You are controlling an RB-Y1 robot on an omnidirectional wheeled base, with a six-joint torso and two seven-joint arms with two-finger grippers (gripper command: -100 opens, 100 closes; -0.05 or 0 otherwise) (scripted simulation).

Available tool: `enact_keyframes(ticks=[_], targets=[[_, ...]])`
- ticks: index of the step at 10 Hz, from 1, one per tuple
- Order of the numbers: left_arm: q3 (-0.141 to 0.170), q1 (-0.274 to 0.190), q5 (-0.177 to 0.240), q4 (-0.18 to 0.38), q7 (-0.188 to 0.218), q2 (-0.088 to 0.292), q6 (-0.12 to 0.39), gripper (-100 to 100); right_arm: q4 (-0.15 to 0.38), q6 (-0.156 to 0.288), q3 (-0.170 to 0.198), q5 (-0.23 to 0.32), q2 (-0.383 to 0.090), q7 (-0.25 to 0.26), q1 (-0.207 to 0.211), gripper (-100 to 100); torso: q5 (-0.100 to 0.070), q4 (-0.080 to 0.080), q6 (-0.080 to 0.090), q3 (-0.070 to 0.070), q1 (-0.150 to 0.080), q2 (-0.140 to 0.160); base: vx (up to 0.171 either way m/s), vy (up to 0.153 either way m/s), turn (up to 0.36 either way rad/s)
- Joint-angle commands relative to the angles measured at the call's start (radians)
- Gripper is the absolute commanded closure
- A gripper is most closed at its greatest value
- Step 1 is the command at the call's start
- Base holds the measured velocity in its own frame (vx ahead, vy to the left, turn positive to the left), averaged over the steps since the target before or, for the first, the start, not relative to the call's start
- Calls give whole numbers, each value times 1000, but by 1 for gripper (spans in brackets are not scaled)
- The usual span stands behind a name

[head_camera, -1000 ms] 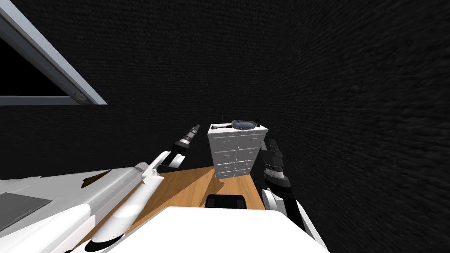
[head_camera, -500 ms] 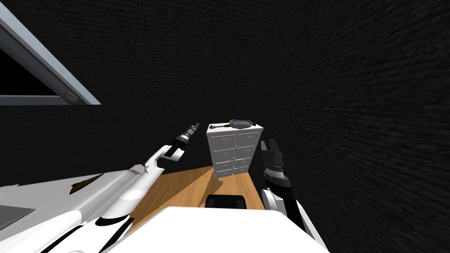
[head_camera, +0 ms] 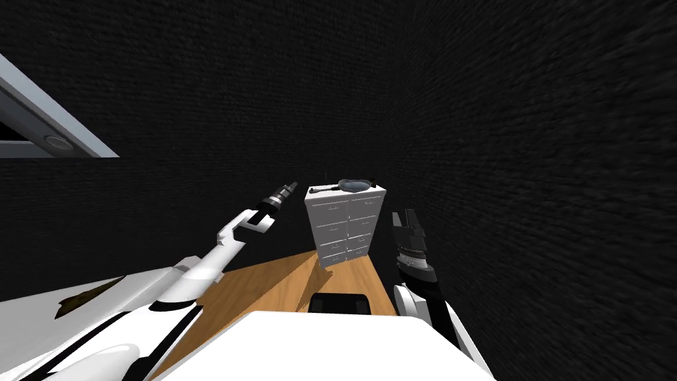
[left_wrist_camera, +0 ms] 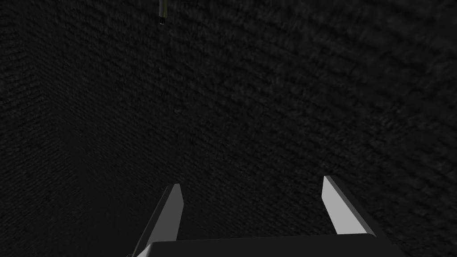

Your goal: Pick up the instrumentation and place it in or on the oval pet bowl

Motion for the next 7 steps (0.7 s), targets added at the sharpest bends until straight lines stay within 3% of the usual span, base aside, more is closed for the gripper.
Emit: enact_keyframes(ticks=[1, 2, 3, 4, 5, 7], targets=[[0, -11, 4, 32, 2, 18, -6, -100, 0, 0, 0, 0, 0, 0, 0, 0, 0, 0, 0, 0, 0, 0, -11, -6, 26], [-6, -48, 6, 66, -7, 54, 10, -100, 0, 0, 0, 0, 0, 0, 0, 0, 0, 0, 0, -1, 1, -1, -19, -25, -153], [-6, -48, 6, 81, -7, 54, 10, -100, 0, 0, 0, 0, 0, 0, 0, 0, 0, 0, 1, -1, 0, -1, -19, -22, -113], [-14, -84, 8, 115, -16, 89, 25, -100, 0, 0, 0, 0, 0, 0, 0, 0, 0, 0, 0, -1, 0, -1, -29, -35, -177], [-14, -84, 8, 136, -16, 89, 25, -100, 0, 0, 0, 0, 0, 0, 0, 0, 0, 0, 1, -1, 0, -1, -22, -31, -90], [-32, -151, 13, 214, -31, 156, 51, -100, 0, 0, 0, 0, 0, 0, 0, 0, 0, 0, 1, -1, -1, -1, -19, -53, -242]])
